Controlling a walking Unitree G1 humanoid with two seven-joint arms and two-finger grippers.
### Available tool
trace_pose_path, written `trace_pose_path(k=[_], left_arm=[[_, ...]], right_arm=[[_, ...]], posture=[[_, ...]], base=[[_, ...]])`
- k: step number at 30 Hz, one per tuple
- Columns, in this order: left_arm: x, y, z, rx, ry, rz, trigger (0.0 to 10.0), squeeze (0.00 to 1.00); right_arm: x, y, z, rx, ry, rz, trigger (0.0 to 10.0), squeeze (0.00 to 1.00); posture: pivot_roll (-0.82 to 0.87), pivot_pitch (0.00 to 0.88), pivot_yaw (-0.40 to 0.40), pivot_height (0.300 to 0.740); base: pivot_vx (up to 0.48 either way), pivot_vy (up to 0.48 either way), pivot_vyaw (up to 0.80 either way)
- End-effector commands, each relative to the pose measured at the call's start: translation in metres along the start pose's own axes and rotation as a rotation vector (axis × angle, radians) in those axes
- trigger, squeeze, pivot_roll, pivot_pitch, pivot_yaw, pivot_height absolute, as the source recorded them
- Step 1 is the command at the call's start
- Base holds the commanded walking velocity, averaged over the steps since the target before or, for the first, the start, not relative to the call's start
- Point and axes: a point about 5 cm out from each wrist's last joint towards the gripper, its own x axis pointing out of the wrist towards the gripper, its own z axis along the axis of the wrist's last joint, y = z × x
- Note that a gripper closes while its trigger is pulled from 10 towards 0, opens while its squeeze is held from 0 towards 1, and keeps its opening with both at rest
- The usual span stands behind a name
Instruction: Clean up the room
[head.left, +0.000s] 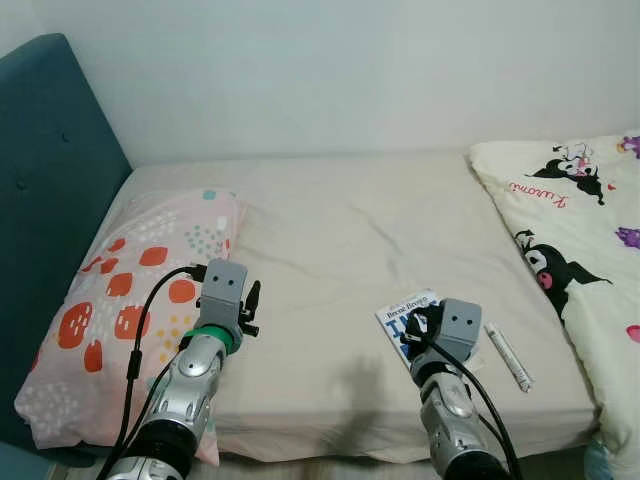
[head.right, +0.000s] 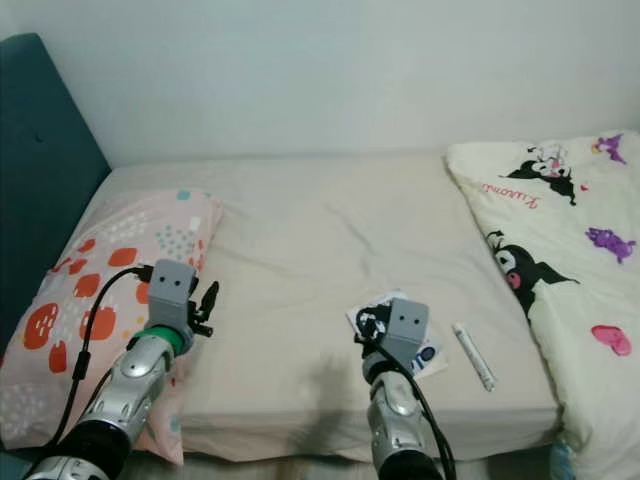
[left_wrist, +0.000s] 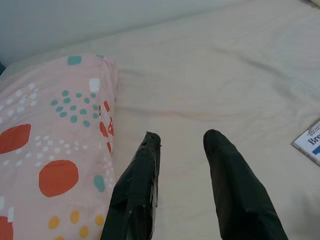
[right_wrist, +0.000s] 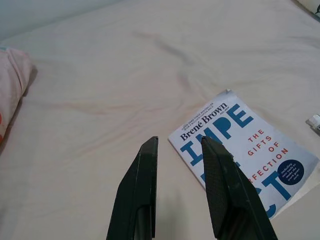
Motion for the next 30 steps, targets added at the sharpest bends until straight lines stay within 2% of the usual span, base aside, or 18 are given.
trace_pose_path(k=[1,11,30], left_arm=[[-0.0028,0.0027,-0.0076,-0.004,0.036,0.006,10.0,0.0],[-0.0022,0.0026,-0.0073,-0.006,0.036,0.003,10.0,0.0],[-0.0026,0.002,-0.0094,-0.016,0.046,0.006,10.0,0.0]], right_arm=[[-0.0037,0.0006,-0.0089,0.003,0.04,-0.002,10.0,0.0],[-0.0029,0.0003,-0.0079,0.002,0.039,-0.001,10.0,0.0],[-0.0018,0.0005,-0.006,-0.003,0.035,0.005,10.0,0.0]], posture=[[0.02,0.0,0.16,0.74],[0.02,0.0,0.159,0.74],[0.01,0.0,0.152,0.74]], base=[[0.0,0.0,0.0],[0.0,-0.08,0.0],[0.0,-0.403,0.0]])
